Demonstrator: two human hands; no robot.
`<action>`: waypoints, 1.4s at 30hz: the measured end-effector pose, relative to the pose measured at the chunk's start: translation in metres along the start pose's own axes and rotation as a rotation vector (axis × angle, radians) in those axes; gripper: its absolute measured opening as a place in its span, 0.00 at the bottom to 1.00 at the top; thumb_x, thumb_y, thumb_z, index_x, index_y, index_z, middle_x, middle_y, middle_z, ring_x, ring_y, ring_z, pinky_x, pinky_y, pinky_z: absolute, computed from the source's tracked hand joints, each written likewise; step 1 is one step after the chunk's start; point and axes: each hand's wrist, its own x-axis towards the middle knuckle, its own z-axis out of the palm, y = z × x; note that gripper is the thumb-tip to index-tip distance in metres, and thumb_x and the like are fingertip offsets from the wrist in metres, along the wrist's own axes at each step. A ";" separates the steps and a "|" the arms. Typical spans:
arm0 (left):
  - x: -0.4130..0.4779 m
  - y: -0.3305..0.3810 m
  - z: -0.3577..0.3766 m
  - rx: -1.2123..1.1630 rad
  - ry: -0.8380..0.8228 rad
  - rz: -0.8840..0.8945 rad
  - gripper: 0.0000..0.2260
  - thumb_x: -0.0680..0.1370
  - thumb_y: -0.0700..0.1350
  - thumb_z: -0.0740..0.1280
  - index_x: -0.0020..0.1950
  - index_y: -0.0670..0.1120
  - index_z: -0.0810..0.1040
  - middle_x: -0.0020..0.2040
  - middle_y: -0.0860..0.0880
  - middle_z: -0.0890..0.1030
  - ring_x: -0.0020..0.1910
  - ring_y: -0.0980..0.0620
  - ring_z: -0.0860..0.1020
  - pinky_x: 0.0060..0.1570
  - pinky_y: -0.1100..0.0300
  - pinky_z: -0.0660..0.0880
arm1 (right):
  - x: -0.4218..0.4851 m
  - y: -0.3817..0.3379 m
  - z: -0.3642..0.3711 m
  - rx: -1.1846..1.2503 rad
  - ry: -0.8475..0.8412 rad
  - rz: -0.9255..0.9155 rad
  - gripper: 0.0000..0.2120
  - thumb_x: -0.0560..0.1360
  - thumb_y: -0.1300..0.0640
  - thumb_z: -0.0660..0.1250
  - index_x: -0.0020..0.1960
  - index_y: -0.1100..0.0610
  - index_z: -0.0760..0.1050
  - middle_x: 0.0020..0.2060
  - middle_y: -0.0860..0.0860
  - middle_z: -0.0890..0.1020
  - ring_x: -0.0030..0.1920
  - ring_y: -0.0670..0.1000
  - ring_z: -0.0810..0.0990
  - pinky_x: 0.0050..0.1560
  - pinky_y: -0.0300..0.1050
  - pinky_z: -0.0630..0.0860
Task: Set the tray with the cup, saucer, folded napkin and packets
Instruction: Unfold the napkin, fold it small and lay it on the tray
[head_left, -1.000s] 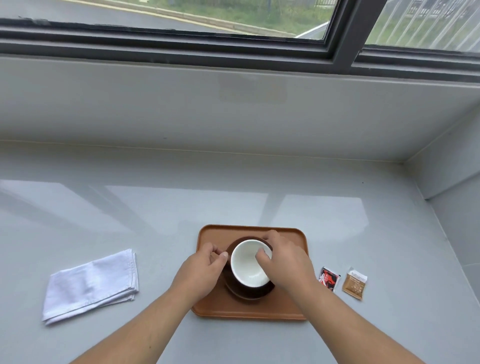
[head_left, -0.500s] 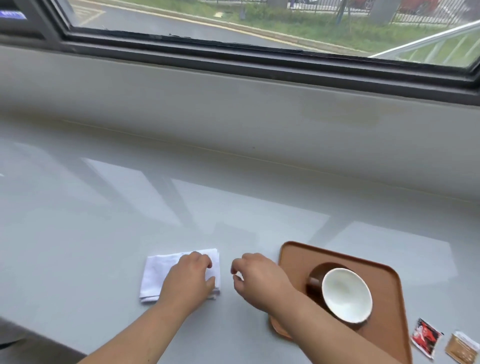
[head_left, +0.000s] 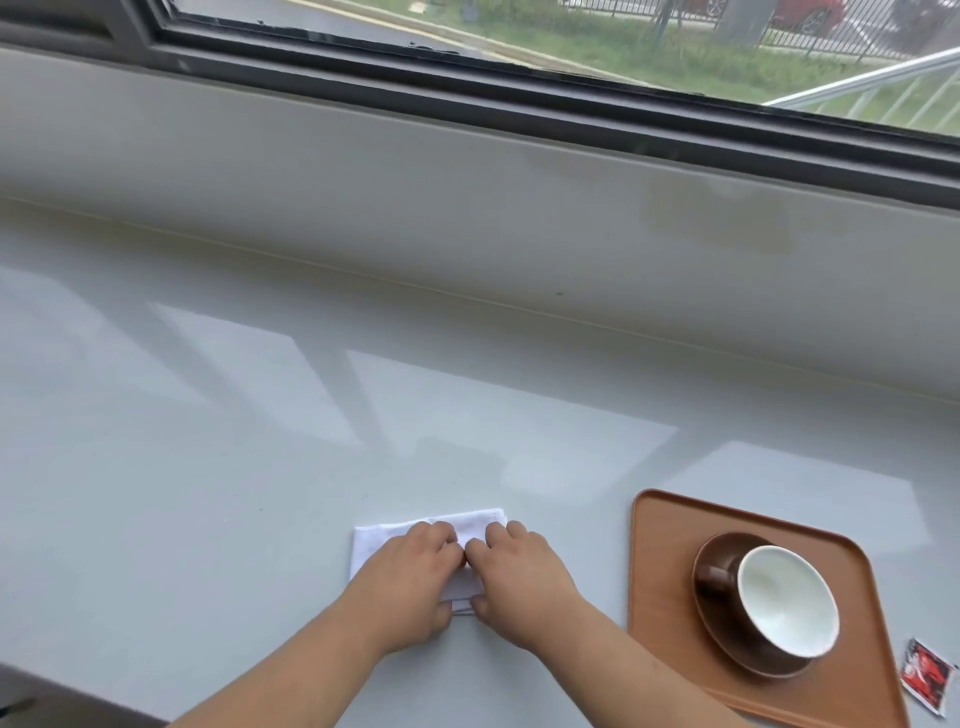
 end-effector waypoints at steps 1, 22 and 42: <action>0.000 -0.001 0.000 0.003 0.000 0.012 0.17 0.74 0.49 0.64 0.62 0.48 0.76 0.64 0.51 0.74 0.60 0.48 0.73 0.59 0.53 0.74 | 0.001 -0.002 -0.001 -0.017 -0.025 0.002 0.15 0.64 0.49 0.75 0.47 0.52 0.77 0.40 0.51 0.79 0.40 0.55 0.77 0.35 0.47 0.67; 0.010 -0.016 -0.028 -0.262 0.126 -0.184 0.14 0.77 0.61 0.57 0.39 0.53 0.70 0.35 0.54 0.76 0.36 0.55 0.74 0.31 0.56 0.67 | 0.028 0.005 -0.050 0.103 0.129 0.060 0.11 0.74 0.54 0.58 0.45 0.55 0.79 0.37 0.50 0.79 0.39 0.55 0.72 0.42 0.50 0.71; 0.047 -0.016 -0.166 -0.239 0.354 -0.075 0.18 0.76 0.60 0.53 0.39 0.50 0.75 0.34 0.52 0.79 0.38 0.53 0.76 0.36 0.54 0.74 | 0.012 0.036 -0.202 0.245 0.244 0.082 0.07 0.77 0.49 0.67 0.50 0.46 0.83 0.45 0.43 0.84 0.47 0.49 0.80 0.44 0.49 0.79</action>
